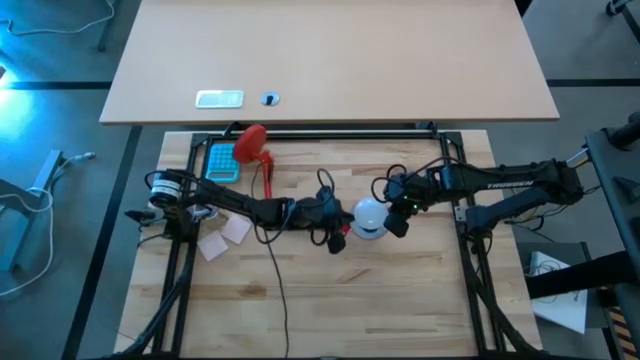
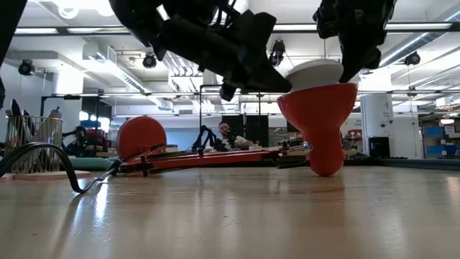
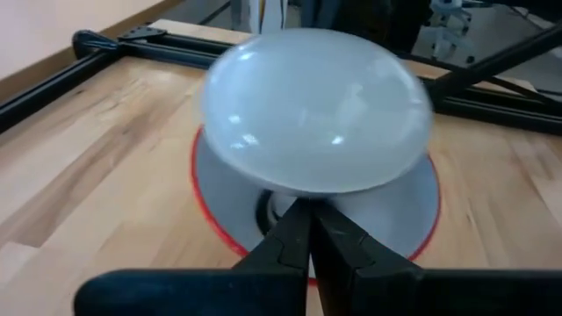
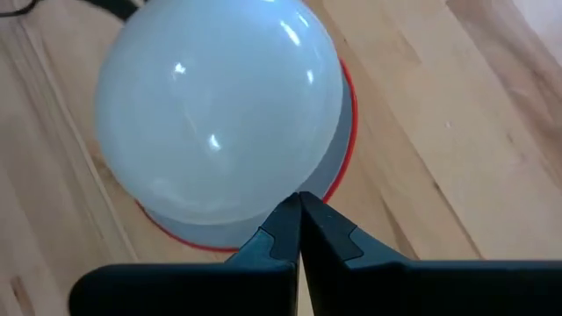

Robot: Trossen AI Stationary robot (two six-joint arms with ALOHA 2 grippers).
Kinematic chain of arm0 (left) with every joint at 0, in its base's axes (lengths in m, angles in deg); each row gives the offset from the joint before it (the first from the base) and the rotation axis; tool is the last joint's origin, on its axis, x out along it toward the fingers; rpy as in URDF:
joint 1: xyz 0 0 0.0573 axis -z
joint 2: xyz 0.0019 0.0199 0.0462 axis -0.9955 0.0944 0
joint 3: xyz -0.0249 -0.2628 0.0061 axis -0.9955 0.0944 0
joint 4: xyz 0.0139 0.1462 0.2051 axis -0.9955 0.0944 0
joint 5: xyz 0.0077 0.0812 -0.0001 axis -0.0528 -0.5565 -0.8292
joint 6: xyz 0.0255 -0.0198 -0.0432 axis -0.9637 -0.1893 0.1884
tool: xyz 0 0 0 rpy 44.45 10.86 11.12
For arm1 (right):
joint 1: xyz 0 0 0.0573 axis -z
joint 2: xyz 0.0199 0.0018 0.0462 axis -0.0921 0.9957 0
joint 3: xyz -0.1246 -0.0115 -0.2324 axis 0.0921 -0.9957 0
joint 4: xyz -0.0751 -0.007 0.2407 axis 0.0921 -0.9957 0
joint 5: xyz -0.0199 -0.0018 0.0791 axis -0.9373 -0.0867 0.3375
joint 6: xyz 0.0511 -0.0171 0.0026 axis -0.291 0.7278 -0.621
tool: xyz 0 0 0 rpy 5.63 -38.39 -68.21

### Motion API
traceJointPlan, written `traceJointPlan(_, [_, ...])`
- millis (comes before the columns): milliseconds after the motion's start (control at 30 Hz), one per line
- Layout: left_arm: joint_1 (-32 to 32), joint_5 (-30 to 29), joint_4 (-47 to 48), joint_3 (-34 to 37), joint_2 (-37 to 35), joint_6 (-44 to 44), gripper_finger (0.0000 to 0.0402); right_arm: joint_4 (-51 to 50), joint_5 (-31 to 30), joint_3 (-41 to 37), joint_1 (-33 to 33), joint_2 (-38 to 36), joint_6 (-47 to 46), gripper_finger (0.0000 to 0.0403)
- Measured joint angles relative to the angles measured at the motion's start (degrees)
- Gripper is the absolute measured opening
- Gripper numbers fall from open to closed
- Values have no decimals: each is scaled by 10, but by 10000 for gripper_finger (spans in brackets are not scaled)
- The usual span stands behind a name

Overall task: Screw lightbulb
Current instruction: Insert the light bulb into the lamp

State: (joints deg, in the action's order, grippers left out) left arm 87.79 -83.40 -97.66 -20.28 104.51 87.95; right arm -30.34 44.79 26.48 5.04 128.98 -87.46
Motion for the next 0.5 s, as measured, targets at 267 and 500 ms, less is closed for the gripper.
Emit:
traceJointPlan(267, [-7, 0, 61, 0, -17, -6, 0, -15, 28, 0, -13, -2, -1, 0])
traceJointPlan(500, [7, 1, 96, 0, -33, -33, 0, -40, -14, 13, -12, -16, 33, 0])
